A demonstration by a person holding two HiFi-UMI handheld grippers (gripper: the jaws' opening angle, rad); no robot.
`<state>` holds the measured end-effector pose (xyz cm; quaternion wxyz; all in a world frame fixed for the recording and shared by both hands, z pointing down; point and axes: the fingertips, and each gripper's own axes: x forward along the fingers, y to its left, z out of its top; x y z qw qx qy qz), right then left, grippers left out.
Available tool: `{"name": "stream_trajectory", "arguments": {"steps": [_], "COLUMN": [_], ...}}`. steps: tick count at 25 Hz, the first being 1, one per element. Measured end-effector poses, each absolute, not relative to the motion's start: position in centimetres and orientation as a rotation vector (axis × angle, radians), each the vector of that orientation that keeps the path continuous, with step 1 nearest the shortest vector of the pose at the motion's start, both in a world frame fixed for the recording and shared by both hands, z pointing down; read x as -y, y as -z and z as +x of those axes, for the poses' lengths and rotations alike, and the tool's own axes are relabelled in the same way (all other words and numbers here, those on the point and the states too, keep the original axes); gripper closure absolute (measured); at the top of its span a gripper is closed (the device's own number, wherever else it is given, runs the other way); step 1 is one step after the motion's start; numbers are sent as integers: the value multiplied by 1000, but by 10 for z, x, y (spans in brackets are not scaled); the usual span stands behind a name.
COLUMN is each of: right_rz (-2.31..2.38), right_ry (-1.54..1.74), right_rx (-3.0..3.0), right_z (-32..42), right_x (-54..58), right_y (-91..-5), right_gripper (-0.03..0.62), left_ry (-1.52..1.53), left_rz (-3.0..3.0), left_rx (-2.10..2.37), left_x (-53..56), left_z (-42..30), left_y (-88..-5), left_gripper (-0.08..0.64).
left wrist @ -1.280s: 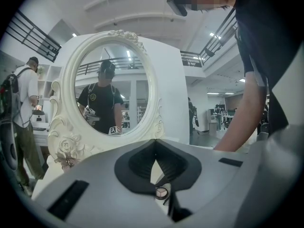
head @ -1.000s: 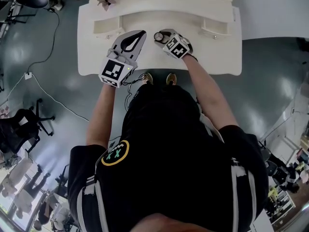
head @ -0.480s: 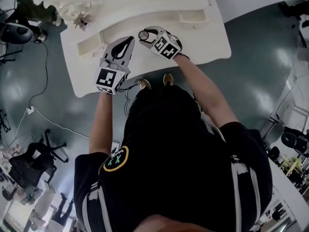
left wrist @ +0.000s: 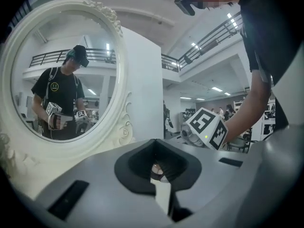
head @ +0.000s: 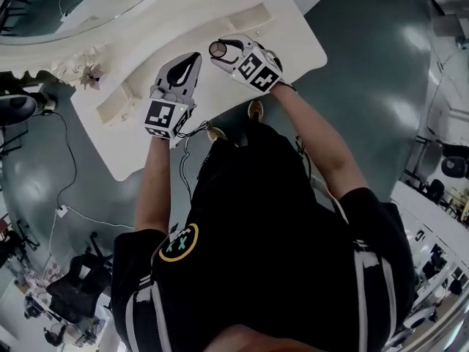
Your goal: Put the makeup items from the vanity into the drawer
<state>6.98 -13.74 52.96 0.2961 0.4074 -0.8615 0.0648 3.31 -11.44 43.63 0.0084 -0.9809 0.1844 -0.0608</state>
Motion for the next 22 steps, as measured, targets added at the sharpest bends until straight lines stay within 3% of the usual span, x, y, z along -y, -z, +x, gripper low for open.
{"name": "stream_trajectory", "arguments": {"steps": [11, 22], "right_rz": [1167, 1204], "right_ry": [-207, -361], "right_rx": [2304, 2138], "right_z": [185, 231], "right_x": [172, 209], "right_y": [-505, -561], "right_gripper": [354, 353], "left_ry": [242, 195], "left_rz": [-3059, -3090], "left_rx": [-610, -476], "left_x": [137, 171], "left_z": [135, 152], "left_y": [-431, -435], "left_gripper": [541, 541]}}
